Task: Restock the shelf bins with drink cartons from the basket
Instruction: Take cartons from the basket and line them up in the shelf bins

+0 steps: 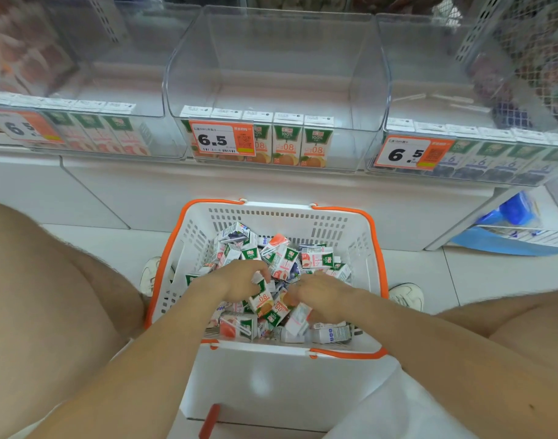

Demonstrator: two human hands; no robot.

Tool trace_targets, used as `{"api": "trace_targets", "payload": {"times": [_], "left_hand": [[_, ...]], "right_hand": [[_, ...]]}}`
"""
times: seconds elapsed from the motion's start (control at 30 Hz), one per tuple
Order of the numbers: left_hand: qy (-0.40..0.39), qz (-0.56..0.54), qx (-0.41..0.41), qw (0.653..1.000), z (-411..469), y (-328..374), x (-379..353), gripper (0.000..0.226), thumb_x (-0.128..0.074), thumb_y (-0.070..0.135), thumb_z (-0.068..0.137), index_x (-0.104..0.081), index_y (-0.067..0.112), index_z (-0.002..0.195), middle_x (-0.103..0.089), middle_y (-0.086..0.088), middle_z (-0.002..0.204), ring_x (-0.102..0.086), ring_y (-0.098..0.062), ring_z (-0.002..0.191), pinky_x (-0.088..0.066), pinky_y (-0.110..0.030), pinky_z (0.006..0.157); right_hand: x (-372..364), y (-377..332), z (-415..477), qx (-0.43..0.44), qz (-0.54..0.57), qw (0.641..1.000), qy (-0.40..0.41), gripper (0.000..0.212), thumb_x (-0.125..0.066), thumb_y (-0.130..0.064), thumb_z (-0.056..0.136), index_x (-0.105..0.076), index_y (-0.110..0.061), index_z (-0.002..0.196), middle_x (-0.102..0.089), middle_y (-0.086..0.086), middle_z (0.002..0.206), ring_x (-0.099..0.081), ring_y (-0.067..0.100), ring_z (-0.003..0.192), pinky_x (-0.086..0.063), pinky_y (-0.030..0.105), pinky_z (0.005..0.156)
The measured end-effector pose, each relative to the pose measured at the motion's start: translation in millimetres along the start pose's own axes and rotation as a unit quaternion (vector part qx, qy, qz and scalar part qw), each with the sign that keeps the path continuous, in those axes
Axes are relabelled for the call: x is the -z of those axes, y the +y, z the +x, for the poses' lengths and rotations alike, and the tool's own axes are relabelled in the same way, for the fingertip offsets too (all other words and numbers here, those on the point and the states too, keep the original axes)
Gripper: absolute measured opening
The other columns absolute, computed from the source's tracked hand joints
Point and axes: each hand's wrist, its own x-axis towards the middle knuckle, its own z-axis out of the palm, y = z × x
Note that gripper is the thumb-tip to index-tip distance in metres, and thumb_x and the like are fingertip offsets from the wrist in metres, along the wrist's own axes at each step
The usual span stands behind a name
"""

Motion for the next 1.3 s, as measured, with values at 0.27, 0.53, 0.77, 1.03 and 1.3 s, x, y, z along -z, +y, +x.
{"api": "trace_targets", "payload": {"times": [0.27,0.53,0.77,1.03,1.3], "left_hand": [[0.107,-0.238,-0.009,0.965,-26,17,42,0.032,-0.061,0.023,0.105,-0.050,0.028,0.134,-0.055,0.006,0.117,-0.062,-0.027,0.099,-0.056,-0.046,0.091],[0.205,-0.342,-0.124,0.909,-74,41,98,0.024,-0.066,0.026,0.102,-0.070,0.044,0.118,-0.060,-0.003,0.126,-0.069,-0.025,0.110,-0.059,-0.050,0.097],[0.255,-0.283,-0.161,0.911,-120,33,147,0.024,-0.062,0.027,0.105,-0.070,0.043,0.121,-0.067,0.012,0.130,-0.066,-0.014,0.116,-0.054,-0.039,0.099],[0.323,-0.185,-0.138,0.918,-167,10,198,0.022,-0.057,0.033,0.108,-0.069,0.040,0.125,-0.072,0.018,0.118,-0.069,-0.005,0.107,-0.057,-0.038,0.097],[0.475,-0.130,-0.031,0.870,-170,-33,232,0.014,-0.066,0.028,0.102,-0.065,0.021,0.114,-0.069,-0.001,0.098,-0.062,-0.012,0.082,-0.046,-0.026,0.065]], "right_hand": [[80,21,-34,-0.127,0.660,0.730,0.123,0.021,-0.064,-0.022,0.104,-0.058,-0.023,0.124,-0.075,0.009,0.103,-0.068,0.031,0.087,-0.056,0.046,0.084],[157,-27,-42,-0.142,0.549,0.777,0.274,0.054,-0.092,-0.022,0.077,-0.059,-0.023,0.121,-0.071,0.001,0.104,-0.070,0.014,0.080,-0.058,0.028,0.070],[201,-54,-40,-0.150,0.511,0.795,0.290,0.031,-0.077,-0.041,0.088,-0.066,-0.014,0.077,-0.055,-0.002,0.066,-0.047,0.016,0.060,-0.036,0.031,0.062],[255,-97,-25,-0.024,0.616,0.727,0.302,0.015,-0.065,-0.018,0.100,-0.070,-0.013,0.114,-0.080,0.007,0.100,-0.075,0.026,0.088,-0.053,0.048,0.081],[306,-118,24,0.005,0.389,0.797,0.463,0.020,-0.077,-0.031,0.090,-0.072,-0.029,0.109,-0.077,-0.008,0.092,-0.073,0.020,0.082,-0.060,0.042,0.078]]}}
